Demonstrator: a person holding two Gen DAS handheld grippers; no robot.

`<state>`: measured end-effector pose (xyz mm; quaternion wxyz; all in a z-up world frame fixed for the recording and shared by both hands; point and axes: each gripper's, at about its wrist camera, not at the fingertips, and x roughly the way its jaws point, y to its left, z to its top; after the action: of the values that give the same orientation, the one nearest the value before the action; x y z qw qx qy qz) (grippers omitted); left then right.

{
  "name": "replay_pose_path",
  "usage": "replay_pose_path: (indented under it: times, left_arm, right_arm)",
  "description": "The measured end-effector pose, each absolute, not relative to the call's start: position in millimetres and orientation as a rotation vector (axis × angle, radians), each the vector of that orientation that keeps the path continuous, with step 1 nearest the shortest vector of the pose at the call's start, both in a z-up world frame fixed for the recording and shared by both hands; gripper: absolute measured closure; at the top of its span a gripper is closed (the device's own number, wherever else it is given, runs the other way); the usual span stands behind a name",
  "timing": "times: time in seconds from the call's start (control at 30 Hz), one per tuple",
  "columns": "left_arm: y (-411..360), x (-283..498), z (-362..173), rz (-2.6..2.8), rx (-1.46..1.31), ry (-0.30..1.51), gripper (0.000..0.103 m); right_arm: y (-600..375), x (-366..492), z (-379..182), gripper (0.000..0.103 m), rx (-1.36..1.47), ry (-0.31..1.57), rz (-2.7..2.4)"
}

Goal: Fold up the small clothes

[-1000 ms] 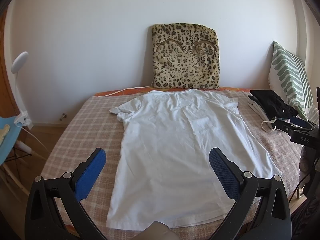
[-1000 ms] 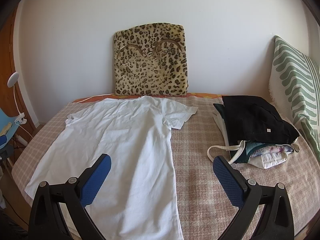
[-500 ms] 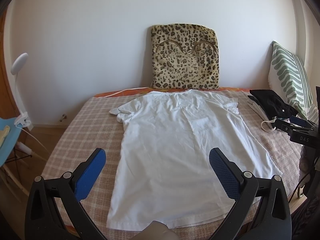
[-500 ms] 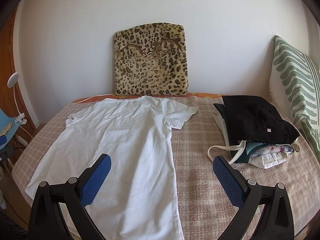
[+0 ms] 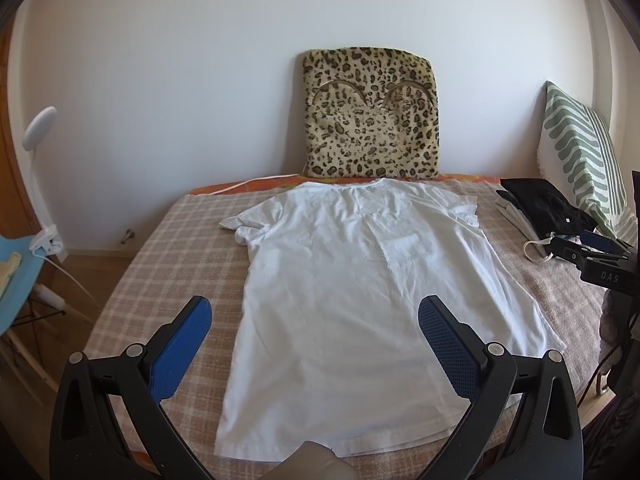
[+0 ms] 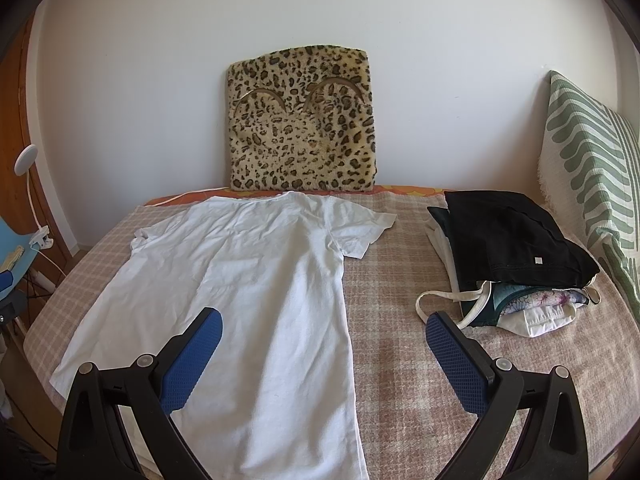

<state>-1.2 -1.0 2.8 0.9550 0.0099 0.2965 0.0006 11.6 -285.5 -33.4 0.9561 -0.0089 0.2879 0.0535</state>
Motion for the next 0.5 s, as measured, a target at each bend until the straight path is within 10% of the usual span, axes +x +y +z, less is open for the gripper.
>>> replay_pose_path:
  times: [0.5]
  left_arm:
    - [2.5, -0.2, 4.5, 0.002, 0.021, 0.602, 0.0]
  right_arm:
    - [-285.0, 11.6, -33.3, 0.0, -0.018, 0.583, 0.111]
